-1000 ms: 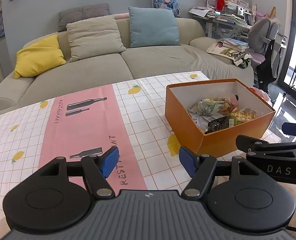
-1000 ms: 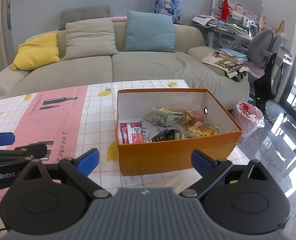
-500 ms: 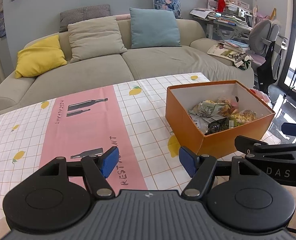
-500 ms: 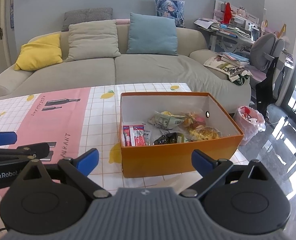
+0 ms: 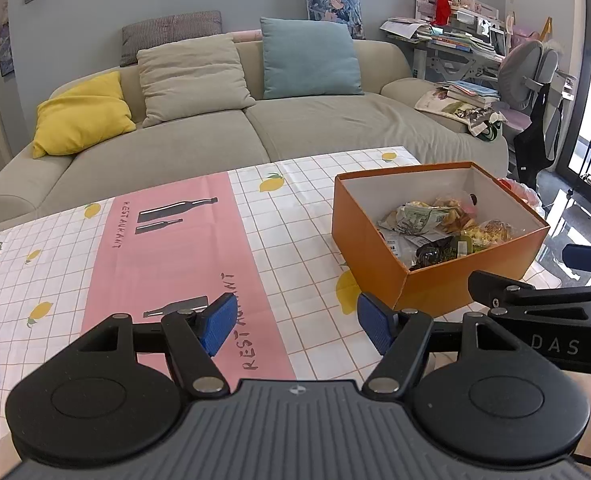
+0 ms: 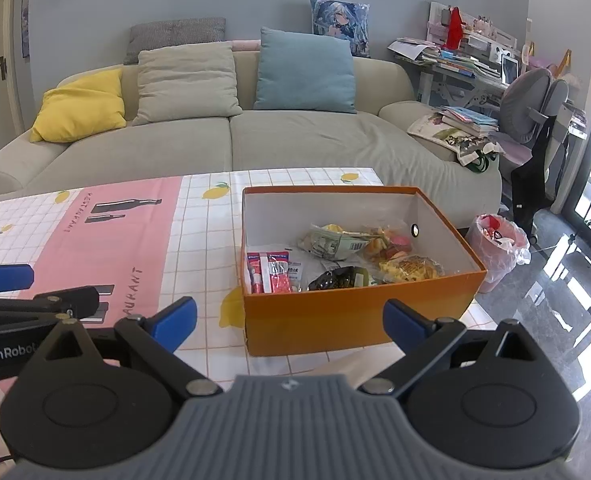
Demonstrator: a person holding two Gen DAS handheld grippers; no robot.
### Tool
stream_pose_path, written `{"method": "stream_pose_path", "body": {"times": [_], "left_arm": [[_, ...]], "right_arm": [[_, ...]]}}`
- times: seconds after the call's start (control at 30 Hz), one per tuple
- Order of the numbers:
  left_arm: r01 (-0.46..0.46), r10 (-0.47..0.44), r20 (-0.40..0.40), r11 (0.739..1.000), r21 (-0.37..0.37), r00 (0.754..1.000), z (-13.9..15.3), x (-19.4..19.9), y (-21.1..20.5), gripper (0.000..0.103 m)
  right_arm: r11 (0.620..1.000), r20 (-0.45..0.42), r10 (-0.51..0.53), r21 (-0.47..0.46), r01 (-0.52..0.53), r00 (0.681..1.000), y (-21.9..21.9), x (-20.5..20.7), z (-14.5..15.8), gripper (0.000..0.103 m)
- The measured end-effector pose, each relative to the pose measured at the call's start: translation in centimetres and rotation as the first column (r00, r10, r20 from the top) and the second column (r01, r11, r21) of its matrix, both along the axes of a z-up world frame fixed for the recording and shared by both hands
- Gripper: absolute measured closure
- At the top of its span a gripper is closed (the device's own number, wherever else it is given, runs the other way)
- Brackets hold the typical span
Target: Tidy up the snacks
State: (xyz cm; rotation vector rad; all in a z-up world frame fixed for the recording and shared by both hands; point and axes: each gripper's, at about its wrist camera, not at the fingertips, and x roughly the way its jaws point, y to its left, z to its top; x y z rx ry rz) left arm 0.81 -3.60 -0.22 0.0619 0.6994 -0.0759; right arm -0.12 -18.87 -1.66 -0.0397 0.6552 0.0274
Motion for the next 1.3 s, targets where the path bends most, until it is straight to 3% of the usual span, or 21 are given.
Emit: {"method": "stream_pose_path", "body": {"times": [1.3], "left_arm": [[-0.023,0.023,0.009,1.0,-0.003,1.0,0.17,-0.79,0.13,0.022]], "right_arm": [[1.0,-0.006,0.01,0.004,-0.01,1.0,-0.16,-0.33,-0.01,0.003]]}}
